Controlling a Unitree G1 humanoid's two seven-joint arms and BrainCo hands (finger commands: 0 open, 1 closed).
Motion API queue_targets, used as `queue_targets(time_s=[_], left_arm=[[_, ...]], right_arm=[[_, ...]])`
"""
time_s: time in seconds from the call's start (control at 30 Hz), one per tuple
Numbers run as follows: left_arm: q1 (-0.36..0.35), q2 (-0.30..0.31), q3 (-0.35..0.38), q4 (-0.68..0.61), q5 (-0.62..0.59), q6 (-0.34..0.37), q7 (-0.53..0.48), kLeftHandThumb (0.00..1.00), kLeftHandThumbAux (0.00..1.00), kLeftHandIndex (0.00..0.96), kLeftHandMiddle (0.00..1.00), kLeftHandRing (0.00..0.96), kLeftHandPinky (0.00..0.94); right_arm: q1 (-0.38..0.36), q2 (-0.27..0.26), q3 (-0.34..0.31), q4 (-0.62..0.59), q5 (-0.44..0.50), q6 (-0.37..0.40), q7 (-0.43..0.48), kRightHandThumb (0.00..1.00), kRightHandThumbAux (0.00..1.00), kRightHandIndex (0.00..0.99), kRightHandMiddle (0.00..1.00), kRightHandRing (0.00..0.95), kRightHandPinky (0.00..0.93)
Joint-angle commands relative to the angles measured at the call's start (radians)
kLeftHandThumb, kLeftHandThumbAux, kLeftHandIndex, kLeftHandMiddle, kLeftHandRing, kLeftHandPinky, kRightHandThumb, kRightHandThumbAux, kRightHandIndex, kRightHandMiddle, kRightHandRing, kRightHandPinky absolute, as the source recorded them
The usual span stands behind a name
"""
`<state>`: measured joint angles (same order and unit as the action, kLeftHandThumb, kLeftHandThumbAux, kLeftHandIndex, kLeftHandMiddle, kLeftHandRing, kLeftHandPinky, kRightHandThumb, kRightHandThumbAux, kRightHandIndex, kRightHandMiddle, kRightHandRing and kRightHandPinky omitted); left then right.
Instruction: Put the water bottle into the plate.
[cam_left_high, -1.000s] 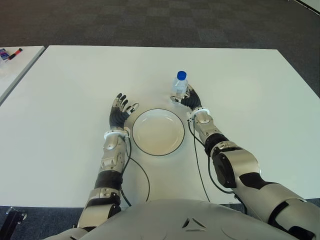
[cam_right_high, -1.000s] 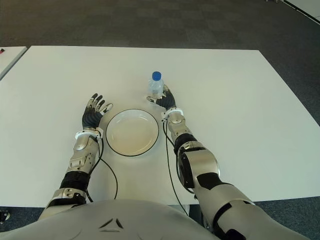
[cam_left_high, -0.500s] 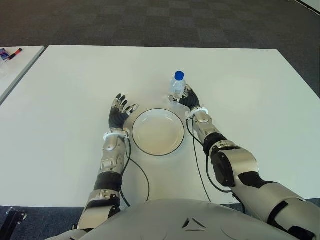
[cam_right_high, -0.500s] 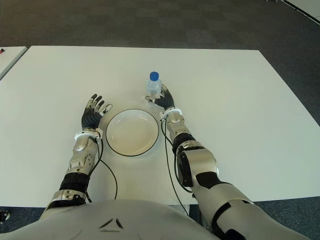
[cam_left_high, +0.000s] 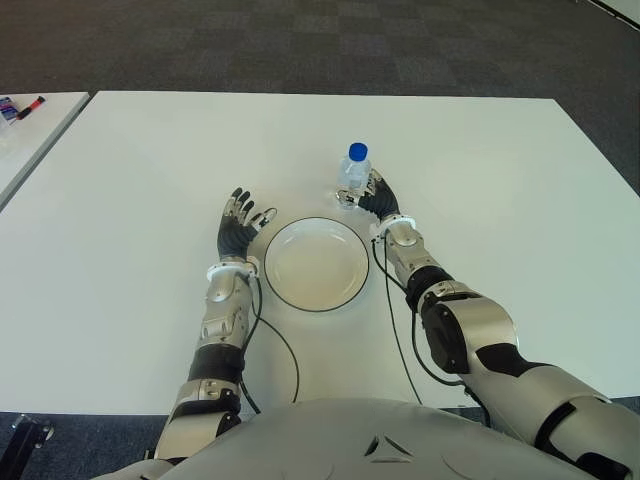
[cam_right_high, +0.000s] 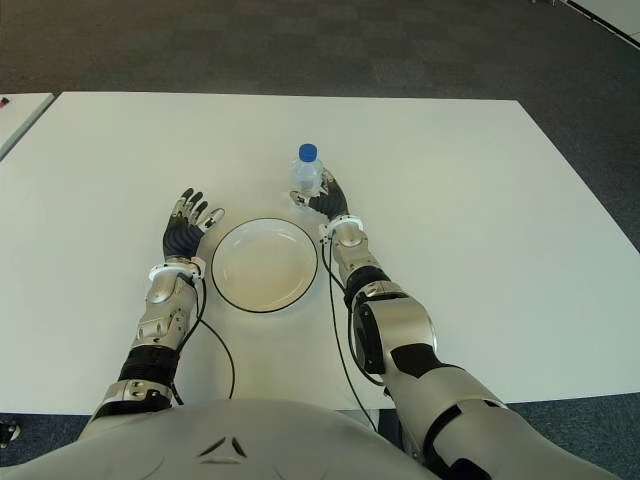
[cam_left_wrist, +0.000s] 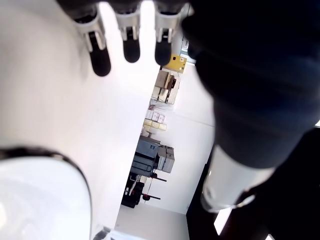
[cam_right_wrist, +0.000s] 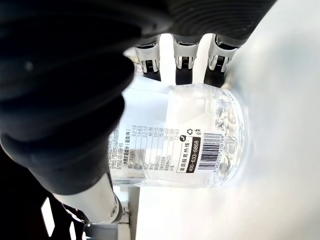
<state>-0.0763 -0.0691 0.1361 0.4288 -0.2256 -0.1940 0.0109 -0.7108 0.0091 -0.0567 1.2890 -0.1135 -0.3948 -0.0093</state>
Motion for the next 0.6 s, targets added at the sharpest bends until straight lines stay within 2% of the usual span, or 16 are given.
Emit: queue_targets(time_s=[0.03, 0.6], left_arm=[[0.009, -0.042, -0.004, 0.006, 0.002, 0.024, 0.017, 0.000, 0.886, 0.076, 0.092, 0.083, 0.121], [0.011, -0.041, -0.005, 0.010, 0.006, 0.015, 0.016, 0.000, 0.885, 0.083, 0.098, 0.090, 0.125]], right_arm=[[0.020, 0.018, -0.001, 0.012, 0.004, 0.000, 0.006, 0.000, 0.865, 0.027, 0.023, 0.035, 0.104], [0.023, 0.024, -0.002, 0.013, 0.001, -0.003, 0.001, 0.000, 0.871, 0.032, 0.034, 0.042, 0.107]])
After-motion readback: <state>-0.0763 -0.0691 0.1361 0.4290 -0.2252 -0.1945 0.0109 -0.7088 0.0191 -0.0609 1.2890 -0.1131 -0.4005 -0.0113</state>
